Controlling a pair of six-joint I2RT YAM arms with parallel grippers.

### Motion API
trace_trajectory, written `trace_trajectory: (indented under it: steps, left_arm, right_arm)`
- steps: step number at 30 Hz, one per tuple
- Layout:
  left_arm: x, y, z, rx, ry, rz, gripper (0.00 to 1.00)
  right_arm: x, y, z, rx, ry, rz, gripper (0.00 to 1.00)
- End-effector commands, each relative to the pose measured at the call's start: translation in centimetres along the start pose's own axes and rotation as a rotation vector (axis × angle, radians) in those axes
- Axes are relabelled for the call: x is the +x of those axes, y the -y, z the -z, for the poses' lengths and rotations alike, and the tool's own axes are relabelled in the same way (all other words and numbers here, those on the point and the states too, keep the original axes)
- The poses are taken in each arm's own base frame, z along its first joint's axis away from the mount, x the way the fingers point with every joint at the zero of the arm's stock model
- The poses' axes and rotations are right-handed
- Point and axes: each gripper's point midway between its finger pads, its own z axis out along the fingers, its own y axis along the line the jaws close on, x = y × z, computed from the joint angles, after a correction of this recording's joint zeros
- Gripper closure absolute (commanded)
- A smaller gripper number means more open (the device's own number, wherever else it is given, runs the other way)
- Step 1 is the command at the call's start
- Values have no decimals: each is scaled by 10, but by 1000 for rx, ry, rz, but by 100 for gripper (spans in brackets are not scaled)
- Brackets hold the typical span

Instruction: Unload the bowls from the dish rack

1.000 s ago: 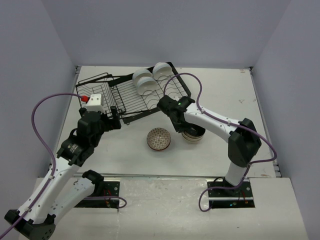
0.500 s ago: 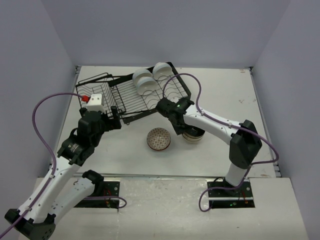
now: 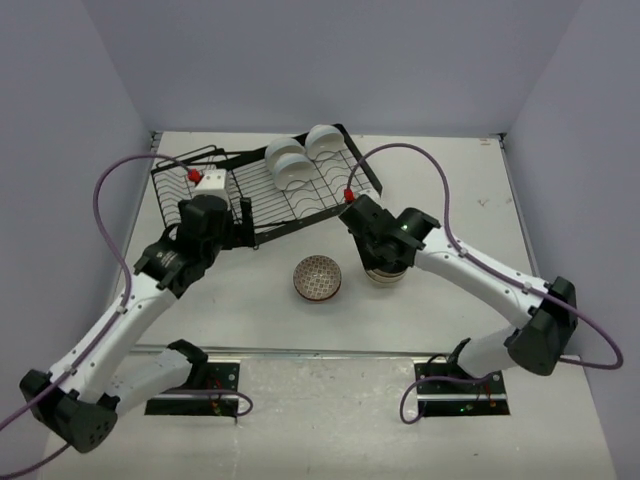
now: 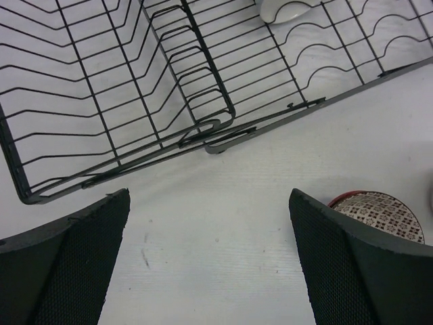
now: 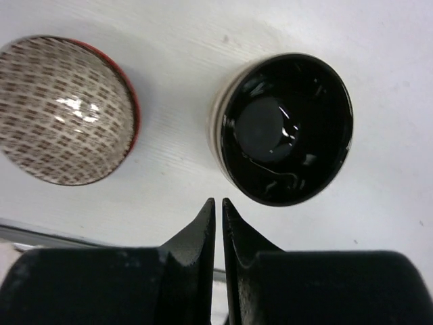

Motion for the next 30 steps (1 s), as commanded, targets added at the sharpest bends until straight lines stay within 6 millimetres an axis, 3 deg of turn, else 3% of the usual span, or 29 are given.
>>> trace_trajectory:
  steps: [1,2,3,4,5,6,10,11,14,17,19,22,26,30]
  left_arm:
    - [-15,41,6,-12,-41,-58,0]
    - [-15,51,5,-41,-58,-110,0]
    - [-20,72,0,-89,-84,-211,0]
    - [-25,79,-5,-117,-92,-271,0]
    - [-50,91,-5,-131,-56,-284,0]
    - [-45,93,-30,-232,-83,-382,0]
    - [-80,97,-77,-477,-17,-714,0]
    - [-74,102,-99,-506,-30,-780,0]
    - [-89,113,-152,-413,-35,-773,0]
    - [-91,104,-191,-354,-73,-747,0]
    - [-104,111,-203,-335,-28,-777,0]
    - [-107,106,-223,-352,-16,-805,0]
    - [-91,98,-257,-312,-57,-818,0]
    - [-80,107,-270,-268,-64,-821,4]
  right_arm:
    - [-30,-5,23,-147,189,-89,91]
    - [-37,4,37,-186,244,-141,90]
    - [-45,8,43,-208,296,-176,86]
    - [-42,14,43,-214,310,-201,83]
    - [-46,25,46,-213,335,-242,82]
    - [-51,30,62,-245,397,-272,81]
    - [-48,48,85,-263,498,-331,64]
    - [-47,50,88,-263,513,-338,62]
    - [-39,52,93,-284,527,-342,58]
    - [-31,51,90,-295,521,-333,56]
    - [-26,50,86,-292,511,-323,54]
    - [-23,49,81,-291,500,-304,54]
    - [-22,46,79,-301,492,-286,54]
    - [-21,47,76,-290,491,-277,54]
